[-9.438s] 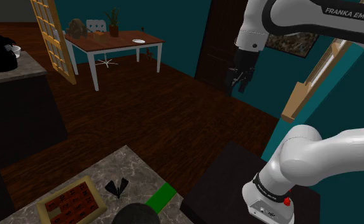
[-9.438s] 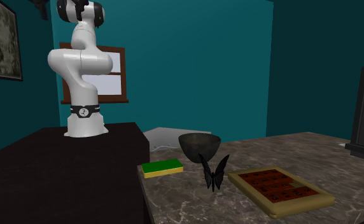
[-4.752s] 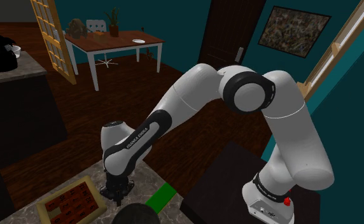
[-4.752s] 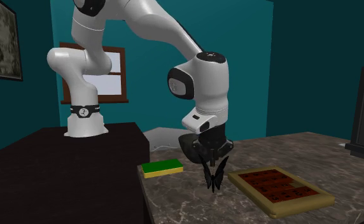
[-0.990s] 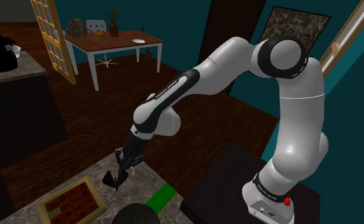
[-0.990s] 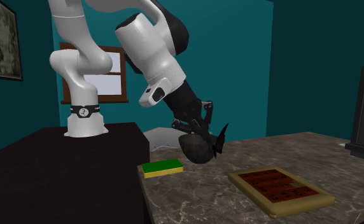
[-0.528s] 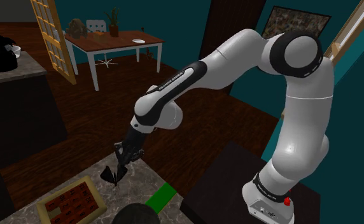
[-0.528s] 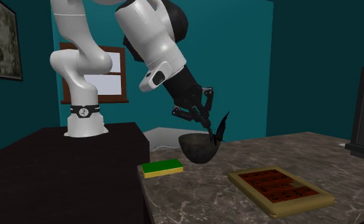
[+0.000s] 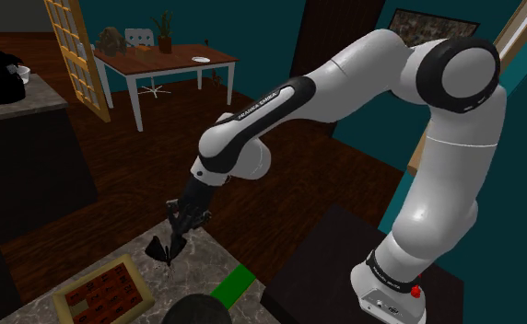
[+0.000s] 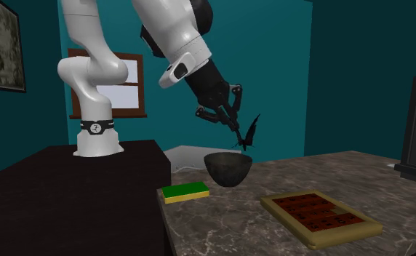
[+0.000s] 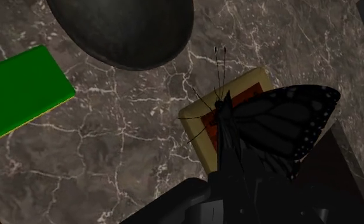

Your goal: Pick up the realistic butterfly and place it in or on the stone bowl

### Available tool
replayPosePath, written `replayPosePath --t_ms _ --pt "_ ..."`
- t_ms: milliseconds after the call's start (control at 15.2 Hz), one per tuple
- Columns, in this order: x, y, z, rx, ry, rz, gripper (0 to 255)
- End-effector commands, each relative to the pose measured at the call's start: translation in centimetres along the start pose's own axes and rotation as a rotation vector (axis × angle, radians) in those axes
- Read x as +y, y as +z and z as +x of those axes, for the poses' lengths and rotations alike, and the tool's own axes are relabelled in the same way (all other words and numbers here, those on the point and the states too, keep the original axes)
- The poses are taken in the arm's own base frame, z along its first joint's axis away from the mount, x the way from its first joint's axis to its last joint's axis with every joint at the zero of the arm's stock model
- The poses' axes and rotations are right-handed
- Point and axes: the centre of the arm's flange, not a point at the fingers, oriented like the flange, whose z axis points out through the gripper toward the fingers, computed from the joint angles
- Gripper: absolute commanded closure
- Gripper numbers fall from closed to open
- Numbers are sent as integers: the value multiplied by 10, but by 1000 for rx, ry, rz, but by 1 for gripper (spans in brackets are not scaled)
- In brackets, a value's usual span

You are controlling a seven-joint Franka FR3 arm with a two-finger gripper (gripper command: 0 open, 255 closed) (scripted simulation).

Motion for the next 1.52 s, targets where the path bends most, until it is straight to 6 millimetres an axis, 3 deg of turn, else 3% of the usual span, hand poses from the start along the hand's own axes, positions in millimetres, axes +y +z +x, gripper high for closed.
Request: replayPosePath --t_ms 0,594,660,1452 --pt "7 0 -25 0 1 0 255" --pt "40 8 -139 0 1 0 255" --pt "45 9 -159 0 1 0 255" --pt "76 60 -138 0 1 0 255"
